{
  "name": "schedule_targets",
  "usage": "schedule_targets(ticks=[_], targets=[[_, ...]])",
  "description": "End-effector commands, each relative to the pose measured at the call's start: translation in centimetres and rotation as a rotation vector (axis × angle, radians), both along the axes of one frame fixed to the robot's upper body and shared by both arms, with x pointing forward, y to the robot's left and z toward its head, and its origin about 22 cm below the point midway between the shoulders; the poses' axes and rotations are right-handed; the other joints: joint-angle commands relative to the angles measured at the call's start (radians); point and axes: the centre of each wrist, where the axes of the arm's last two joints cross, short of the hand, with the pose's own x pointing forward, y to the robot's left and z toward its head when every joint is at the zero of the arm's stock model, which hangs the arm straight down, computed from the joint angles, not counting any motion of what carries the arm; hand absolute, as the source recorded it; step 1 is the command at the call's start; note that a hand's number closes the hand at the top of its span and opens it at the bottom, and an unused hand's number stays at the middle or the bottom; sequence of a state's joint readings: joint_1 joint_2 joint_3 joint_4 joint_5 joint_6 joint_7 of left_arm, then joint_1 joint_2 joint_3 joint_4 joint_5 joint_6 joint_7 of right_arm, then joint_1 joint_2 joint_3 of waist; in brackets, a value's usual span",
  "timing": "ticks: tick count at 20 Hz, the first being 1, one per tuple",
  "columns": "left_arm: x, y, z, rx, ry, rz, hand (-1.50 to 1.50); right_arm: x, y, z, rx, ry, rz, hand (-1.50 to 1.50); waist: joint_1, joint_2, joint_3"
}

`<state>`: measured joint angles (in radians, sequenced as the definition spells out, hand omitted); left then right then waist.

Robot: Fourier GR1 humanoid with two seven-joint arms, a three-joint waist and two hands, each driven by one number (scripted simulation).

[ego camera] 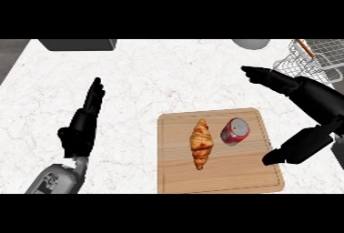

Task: Pick the croissant from the cutting board and place it in the tiered basket

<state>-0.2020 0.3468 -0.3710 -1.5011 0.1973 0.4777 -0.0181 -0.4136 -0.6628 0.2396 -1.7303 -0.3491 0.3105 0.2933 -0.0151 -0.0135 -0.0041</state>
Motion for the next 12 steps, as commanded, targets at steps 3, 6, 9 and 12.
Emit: schedule_targets(ticks=[3,6,9,12], targets=[[-0.2,-1.3,-0.5,0.009,-0.005,-0.016,0.00,-2.3,3.5,6.2,-0.561,-0.148,0.087,-1.50,0.024,-0.001,-0.004],[0.6,-1.3,0.2,0.009,-0.006,-0.028,0.00,-3.5,6.9,6.9,-0.733,-0.184,0.122,-1.50,0.038,0.006,-0.003],[0.2,-1.7,0.5,0.012,-0.008,-0.042,0.00,-4.4,10.1,7.4,-0.838,-0.165,0.114,-1.50,0.039,0.007,-0.002],[0.2,-1.6,0.4,0.028,-0.011,-0.049,0.00,-4.4,14.9,6.8,-0.908,-0.152,0.118,-1.50,0.046,0.010,-0.001]])
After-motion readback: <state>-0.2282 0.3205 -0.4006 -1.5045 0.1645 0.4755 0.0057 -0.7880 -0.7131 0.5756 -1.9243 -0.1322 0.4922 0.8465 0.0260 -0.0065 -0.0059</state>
